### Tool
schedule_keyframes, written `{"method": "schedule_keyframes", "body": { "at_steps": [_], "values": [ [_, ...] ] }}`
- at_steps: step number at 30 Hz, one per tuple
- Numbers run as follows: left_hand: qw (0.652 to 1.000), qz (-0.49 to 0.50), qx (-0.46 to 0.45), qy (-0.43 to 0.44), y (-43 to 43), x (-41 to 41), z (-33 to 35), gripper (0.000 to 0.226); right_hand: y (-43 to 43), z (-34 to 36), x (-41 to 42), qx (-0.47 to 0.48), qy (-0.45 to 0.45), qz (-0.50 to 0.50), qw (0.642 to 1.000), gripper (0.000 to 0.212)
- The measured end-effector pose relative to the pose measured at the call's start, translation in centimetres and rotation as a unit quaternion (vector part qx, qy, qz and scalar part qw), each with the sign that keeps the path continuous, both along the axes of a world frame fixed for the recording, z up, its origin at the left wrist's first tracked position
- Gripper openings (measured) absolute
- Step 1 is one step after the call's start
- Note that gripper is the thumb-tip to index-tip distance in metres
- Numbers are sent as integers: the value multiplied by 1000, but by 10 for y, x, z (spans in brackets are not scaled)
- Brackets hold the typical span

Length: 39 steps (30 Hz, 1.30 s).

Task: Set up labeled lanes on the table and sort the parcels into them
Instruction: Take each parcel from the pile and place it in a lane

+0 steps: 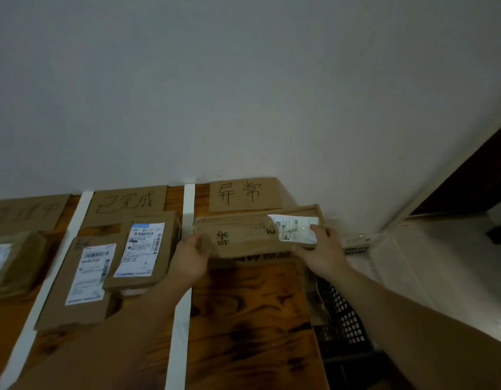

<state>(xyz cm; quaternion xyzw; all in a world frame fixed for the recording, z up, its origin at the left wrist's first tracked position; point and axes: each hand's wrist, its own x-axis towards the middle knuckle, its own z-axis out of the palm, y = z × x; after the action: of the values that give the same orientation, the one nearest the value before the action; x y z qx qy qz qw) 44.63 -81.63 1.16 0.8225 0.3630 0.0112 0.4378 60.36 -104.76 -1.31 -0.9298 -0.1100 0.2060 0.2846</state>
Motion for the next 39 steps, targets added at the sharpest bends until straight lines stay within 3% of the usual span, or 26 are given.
{"method": "schedule_keyframes", "body": {
  "at_steps": [3, 7, 12, 16, 20, 25, 33, 39],
  "values": [
    [997, -24, 33, 64, 7, 7, -2, 41, 5, 2, 9, -12, 12, 11, 1000, 84],
    [986, -66, 87, 125, 15, 19, 12, 37, 13, 18, 17, -118, 22, 67, 990, 90],
    [985, -71, 139, 77, 29, 3, 57, 57, 41, 64, 2, -131, -49, 151, 979, 89],
    [971, -68, 210, 97, 55, -51, 92, 64, 94, 107, -37, -103, -80, 220, 967, 88],
    [974, -9, 202, 101, 92, -140, 120, 66, 156, 143, -104, -69, -129, 299, 943, 75],
    [959, 81, 239, 129, 149, -297, 147, 68, 243, 174, -220, -64, -134, 379, 914, 82],
    [941, 257, 167, 140, 228, -569, 170, 74, 381, 198, -455, 8, -136, 495, 858, 79],
    [912, 360, 137, 138, 268, -701, 175, 77, 467, 207, -578, 11, -139, 577, 805, 82]
  ]
}}
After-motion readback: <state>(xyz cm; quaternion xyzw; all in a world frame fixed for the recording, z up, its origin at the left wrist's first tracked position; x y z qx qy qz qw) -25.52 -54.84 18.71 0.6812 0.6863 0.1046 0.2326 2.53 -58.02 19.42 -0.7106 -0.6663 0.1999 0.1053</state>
